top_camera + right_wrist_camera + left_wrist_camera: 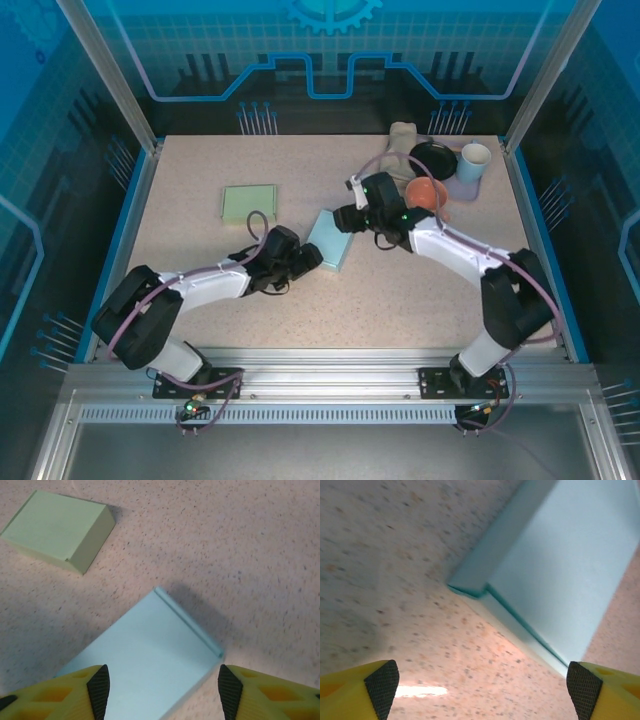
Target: Fold the paper box
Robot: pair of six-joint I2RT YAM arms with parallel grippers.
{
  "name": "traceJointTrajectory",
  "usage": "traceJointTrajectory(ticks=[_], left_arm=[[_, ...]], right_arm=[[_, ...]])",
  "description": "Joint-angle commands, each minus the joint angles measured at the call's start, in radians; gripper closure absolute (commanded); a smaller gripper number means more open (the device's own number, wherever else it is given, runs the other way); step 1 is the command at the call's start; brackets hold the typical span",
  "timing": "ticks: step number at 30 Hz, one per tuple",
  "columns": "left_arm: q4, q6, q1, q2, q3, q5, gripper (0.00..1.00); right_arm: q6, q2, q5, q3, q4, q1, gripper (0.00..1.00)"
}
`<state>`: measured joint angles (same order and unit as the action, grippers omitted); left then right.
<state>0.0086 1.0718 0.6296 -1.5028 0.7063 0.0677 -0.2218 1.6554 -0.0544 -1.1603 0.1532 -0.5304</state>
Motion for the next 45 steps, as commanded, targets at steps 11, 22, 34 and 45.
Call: traceJointTrajectory(ticks=[11,22,34,45], left_arm=[[0.200,0.109,0.025,-0.075,0.016,0.086,0.21],[0.164,0.035,0.016,-0.219,0.175,0.109,0.26],[0.047,-0.191,-0.095,-0.484,0.546,0.043,0.26],[-0.023,-0.317,-0.176,-0.533,0.647,0.033,0.16]], right_arm=[[0.116,0.350,0.291,-0.287,0.178,0.121,0.36],[0.078,0.397,0.309,-0.262,0.182,0.126,0.39],[-0.206,0.224,0.280,-0.015,-0.033,0.145,0.40],[-0.271,0.218,0.188,-0.028,-0.071,0.177,0.38]])
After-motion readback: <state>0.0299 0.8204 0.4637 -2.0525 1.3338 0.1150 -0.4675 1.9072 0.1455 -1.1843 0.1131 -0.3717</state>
